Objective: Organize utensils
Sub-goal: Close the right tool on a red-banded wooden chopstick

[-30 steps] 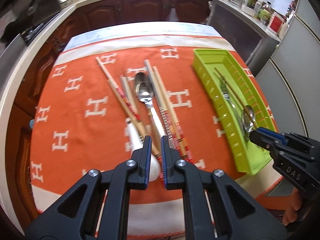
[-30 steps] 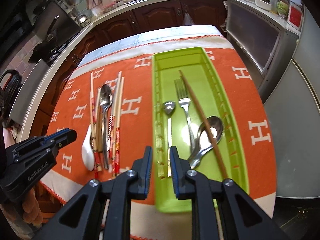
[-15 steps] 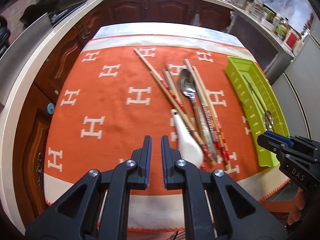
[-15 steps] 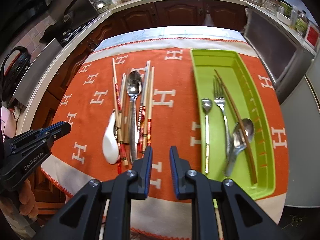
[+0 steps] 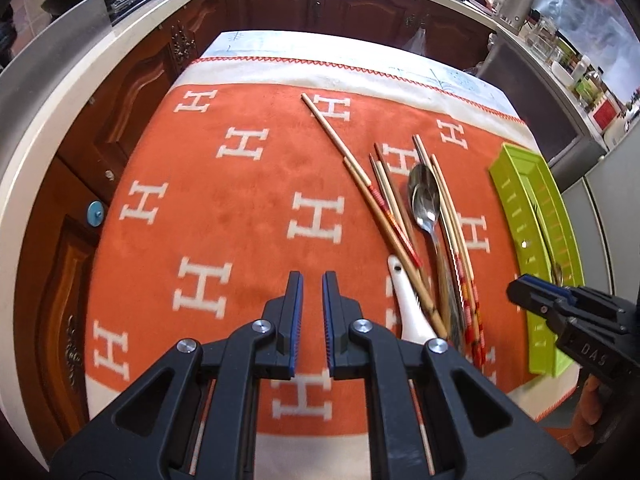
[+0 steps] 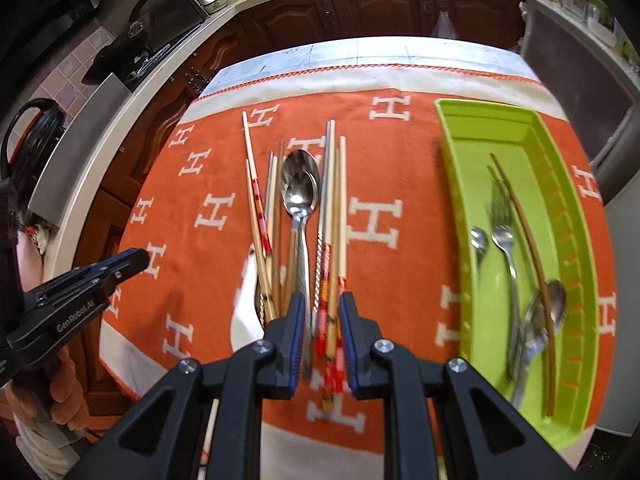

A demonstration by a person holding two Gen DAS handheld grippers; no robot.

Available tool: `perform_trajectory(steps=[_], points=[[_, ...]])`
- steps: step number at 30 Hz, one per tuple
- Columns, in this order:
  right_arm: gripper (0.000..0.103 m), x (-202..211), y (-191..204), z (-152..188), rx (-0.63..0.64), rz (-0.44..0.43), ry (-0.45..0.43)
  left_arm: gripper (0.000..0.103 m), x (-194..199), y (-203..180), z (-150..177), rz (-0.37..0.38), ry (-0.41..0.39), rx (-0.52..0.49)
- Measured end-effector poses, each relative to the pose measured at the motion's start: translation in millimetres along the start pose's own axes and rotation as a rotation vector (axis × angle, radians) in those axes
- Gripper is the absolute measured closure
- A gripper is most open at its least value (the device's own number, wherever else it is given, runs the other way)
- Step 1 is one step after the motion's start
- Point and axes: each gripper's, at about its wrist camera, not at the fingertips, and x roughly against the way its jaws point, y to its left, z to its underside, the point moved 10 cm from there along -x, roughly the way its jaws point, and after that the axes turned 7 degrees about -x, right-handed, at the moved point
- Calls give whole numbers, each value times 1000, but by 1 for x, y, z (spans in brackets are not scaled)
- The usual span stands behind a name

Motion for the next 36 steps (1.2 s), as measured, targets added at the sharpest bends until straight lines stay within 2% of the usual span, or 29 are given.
perform_trajectory(steps=[9,14,22,33,36], points=[[86,-31,32,-46,54,-46,43,96,-31,15,-43,-29,-1,7],[86,-64,56,-71,84,-76,104,96,-46,31,-55,-41,11,38],[86,-112,71,-83,83,-72,192,96,-68,46,-48,-32,47,53],[86,-114,84,-93,137,-77,173,96,-87,47,-35,-6,81,60],[86,-118,89,-90,150,-88,193,96,-87,46,-34,-3,82,63]])
